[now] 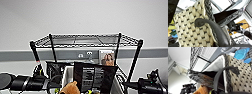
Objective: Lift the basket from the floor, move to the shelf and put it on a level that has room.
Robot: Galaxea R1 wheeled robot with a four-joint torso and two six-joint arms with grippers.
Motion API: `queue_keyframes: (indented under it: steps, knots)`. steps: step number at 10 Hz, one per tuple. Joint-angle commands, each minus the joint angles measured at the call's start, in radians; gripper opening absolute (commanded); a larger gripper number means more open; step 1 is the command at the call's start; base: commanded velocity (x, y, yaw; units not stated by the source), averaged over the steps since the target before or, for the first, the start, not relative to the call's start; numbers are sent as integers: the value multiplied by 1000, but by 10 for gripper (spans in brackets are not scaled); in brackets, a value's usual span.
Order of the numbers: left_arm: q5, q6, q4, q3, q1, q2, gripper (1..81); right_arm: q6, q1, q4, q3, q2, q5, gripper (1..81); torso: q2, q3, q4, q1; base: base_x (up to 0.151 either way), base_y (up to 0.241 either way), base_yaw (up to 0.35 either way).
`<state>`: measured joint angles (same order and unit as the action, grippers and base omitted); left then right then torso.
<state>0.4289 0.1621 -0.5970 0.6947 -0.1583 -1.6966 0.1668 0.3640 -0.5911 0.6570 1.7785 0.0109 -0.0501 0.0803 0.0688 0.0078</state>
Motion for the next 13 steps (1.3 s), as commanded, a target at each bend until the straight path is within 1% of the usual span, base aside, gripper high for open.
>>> queue_keyframes:
  steps: [1, 2, 3, 4, 5, 6, 7, 8, 9, 10, 12, 13]
  knots:
    - [-7, -13, -136, -72, 228, 50, 10, 11, -182, -68, -71, -48, 11, 10, 0, 0, 0, 0, 0, 0, 0]
    - [2, -13, -158, -72, 269, 60, 10, 11, -217, -85, -74, -54, 27, 10, 0, 0, 0, 0, 0, 0, 0]
    - [26, -13, -193, -69, 312, 67, 10, 11, -258, -122, -76, -61, 43, 10, 0, 0, 0, 0, 0, 0, 0]
    - [51, -13, -216, -66, 346, 70, 10, 11, -286, -141, -77, -68, 49, 10, 0, 0, 0, 0, 0, 0, 0]
    - [53, -13, -240, -61, 383, 70, 10, 11, -325, -166, -77, -71, 69, 10, 0, 0, 0, 0, 0, 0, 0]
    - [57, -9, -259, -55, 417, 70, 10, 16, -352, -182, -79, -75, 72, 10, 0, 0, 0, 0, 0, 0, 0]
    - [85, -3, -273, -41, 449, 64, 10, 28, -383, -188, -76, -75, 84, 10, 0, 0, 0, 0, 0, 0, 0]
    - [119, 28, -280, -20, 485, 58, 10, 54, -418, -193, -73, -77, 95, 10, 0, 0, 0, 0, 0, 0, 0]
    - [120, 46, -282, -17, 518, 58, 10, 74, -446, -191, -70, -77, 98, 10, 0, 0, 0, 0, 0, 0, 0]
    - [123, 63, -282, -17, 547, 58, 10, 92, -475, -193, -62, -77, 124, 10, 0, 0, 0, 0, 0, 0, 0]
    - [159, 100, -280, 3, 607, 57, 10, 145, -556, -193, -51, -75, 143, 10, 0, 0, 0, 0, 0, 0, 0]
    - [162, 123, -282, 20, 635, 46, 10, 177, -598, -193, -36, -72, 176, 10, 0, 0, 0, 0, 0, 0, 0]
